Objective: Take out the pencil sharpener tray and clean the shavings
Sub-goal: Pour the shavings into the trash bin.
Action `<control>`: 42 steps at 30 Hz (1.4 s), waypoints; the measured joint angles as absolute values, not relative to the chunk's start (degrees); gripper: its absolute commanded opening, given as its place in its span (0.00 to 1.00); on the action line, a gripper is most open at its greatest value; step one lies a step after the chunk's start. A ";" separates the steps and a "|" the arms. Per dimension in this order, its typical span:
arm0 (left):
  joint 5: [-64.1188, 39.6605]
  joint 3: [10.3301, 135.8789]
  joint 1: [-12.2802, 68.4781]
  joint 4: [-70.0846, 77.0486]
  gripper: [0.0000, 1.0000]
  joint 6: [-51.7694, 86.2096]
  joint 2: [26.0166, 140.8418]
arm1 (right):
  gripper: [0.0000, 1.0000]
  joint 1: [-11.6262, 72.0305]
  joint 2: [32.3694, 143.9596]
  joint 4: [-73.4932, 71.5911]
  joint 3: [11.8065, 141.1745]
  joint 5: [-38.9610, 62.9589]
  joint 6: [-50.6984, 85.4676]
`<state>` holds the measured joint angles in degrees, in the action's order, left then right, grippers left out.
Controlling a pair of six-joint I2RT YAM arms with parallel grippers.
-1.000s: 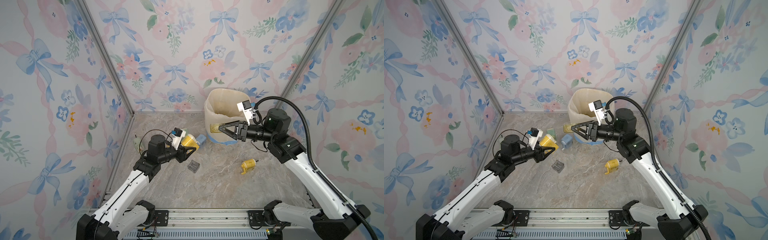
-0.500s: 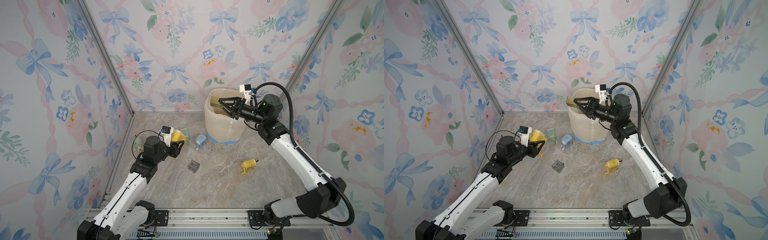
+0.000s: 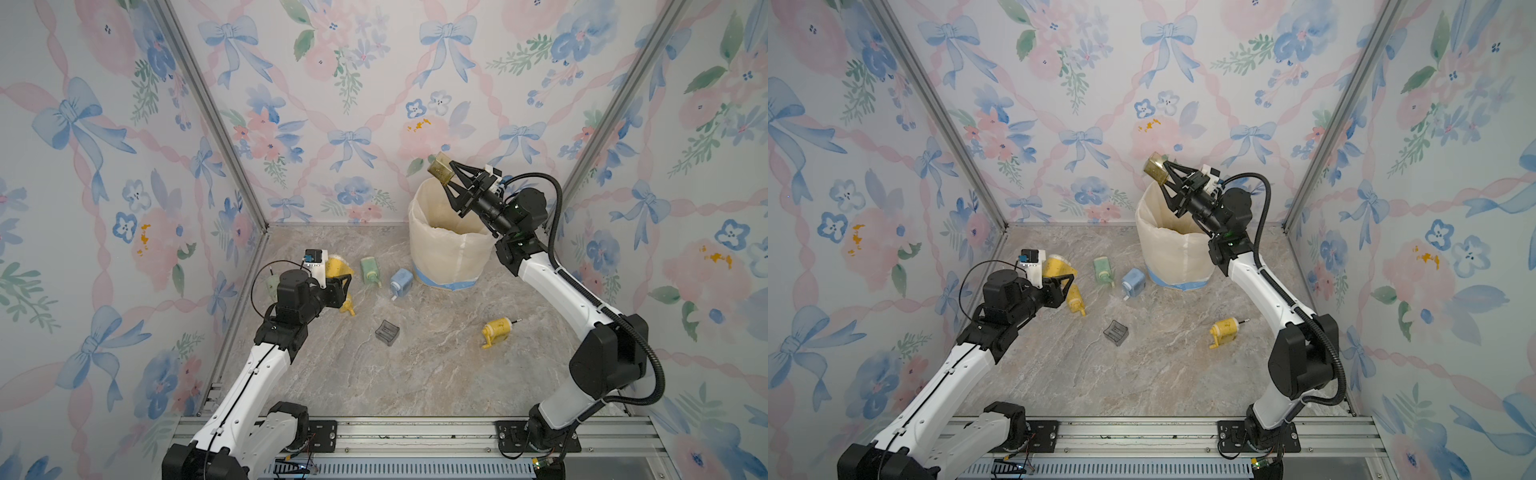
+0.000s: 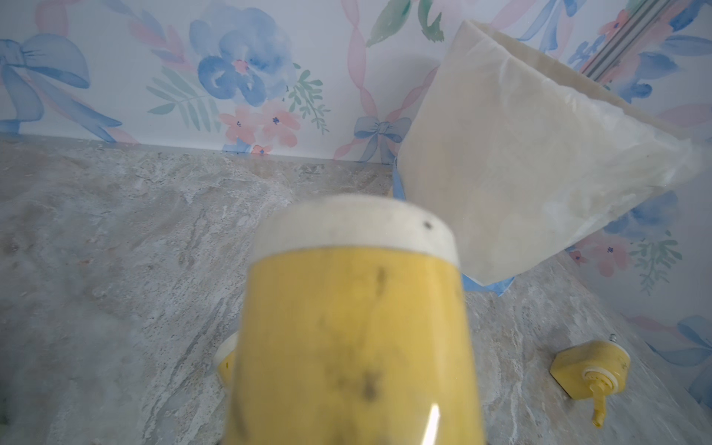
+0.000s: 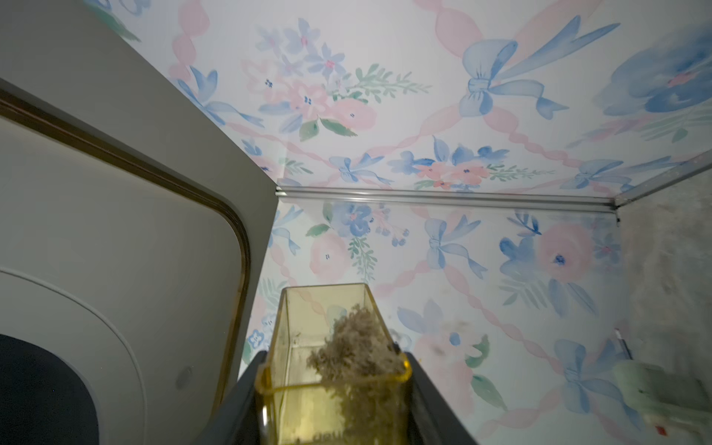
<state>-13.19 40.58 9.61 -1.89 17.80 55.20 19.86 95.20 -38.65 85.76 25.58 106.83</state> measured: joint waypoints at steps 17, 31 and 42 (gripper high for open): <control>-8.08 40.18 8.80 -1.87 0.00 18.22 55.33 | 0.48 31.68 101.38 -54.63 86.08 -9.89 119.59; -7.44 40.16 8.80 -1.85 0.00 18.22 55.27 | 0.47 28.42 94.21 -62.24 79.85 -19.16 119.61; -7.44 39.29 8.80 -1.45 0.00 18.20 55.22 | 0.46 29.50 104.29 -60.86 78.28 -24.77 119.66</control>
<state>-7.44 39.29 8.80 -1.45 18.20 55.22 29.50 104.29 -60.86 78.28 -24.77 119.66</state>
